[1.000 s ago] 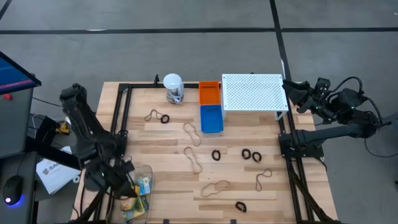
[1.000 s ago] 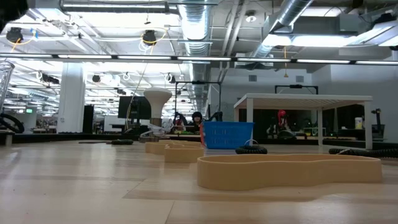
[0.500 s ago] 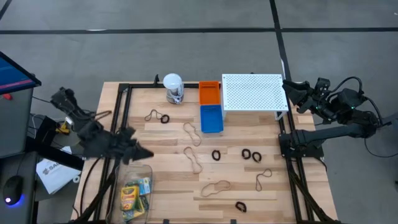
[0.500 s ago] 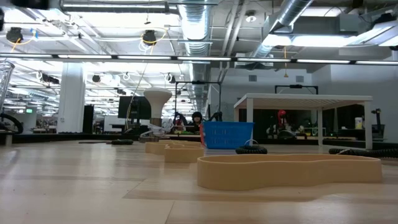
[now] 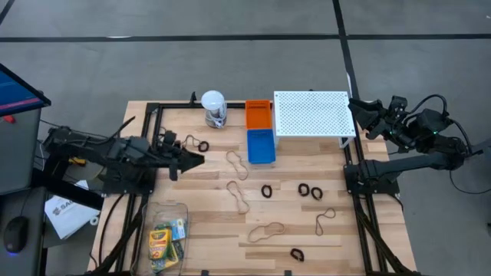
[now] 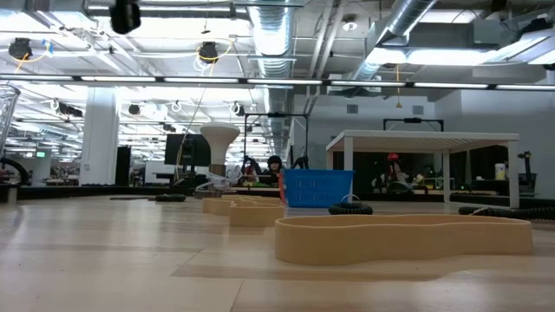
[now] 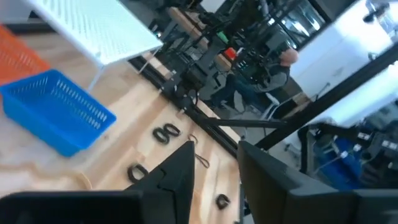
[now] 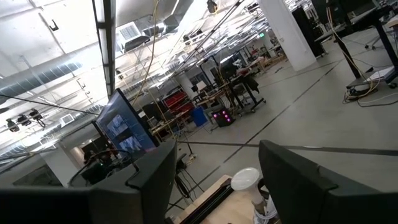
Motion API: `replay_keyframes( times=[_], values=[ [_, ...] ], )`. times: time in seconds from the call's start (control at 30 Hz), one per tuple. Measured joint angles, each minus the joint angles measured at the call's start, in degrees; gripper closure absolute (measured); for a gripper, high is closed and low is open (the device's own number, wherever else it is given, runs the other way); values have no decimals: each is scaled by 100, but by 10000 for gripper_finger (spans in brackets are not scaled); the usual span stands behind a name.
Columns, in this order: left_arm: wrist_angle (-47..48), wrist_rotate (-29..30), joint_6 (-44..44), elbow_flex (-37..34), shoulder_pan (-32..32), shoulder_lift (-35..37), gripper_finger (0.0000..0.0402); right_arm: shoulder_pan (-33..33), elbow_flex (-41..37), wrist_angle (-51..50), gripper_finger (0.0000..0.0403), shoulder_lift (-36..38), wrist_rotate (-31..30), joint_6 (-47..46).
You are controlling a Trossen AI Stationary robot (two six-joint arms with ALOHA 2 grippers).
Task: Pick & Place Office Desk Supplies
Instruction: Put the purple rubber band into the orange basket
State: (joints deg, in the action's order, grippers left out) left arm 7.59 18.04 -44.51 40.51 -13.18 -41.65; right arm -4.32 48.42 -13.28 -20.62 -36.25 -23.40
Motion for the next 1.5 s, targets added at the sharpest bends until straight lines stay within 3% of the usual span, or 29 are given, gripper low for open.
replay_keyframes(
  times=[0.1,0.2,0.43,0.6,0.7,0.87,1.03,1.23,1.5],
  values=[
    [-424,-198,842,16,271,-142,277,0,0,0,179,0,0,-2],
    [-192,-200,1932,254,419,-379,274,0,0,0,179,0,-1,-48],
    [1653,-203,3574,1512,668,-1236,269,-2,0,2,179,0,2,-153],
    [4227,-277,3846,2721,861,-2044,266,-4,0,0,179,2,5,-155],
    [5276,-747,3829,3192,919,-2402,266,-4,0,0,179,2,7,-155],
    [5386,-2129,4074,3203,600,-2733,266,-4,0,-50,179,2,17,-155],
    [5397,-2097,4554,3187,115,-3219,266,-15,0,-133,179,2,20,-172],
    [5948,-894,3755,3185,254,-3797,266,-15,0,-132,179,2,24,-171],
    [6005,-852,1079,3182,1862,-4213,266,-7,0,-173,179,2,22,-168]
  ],
)
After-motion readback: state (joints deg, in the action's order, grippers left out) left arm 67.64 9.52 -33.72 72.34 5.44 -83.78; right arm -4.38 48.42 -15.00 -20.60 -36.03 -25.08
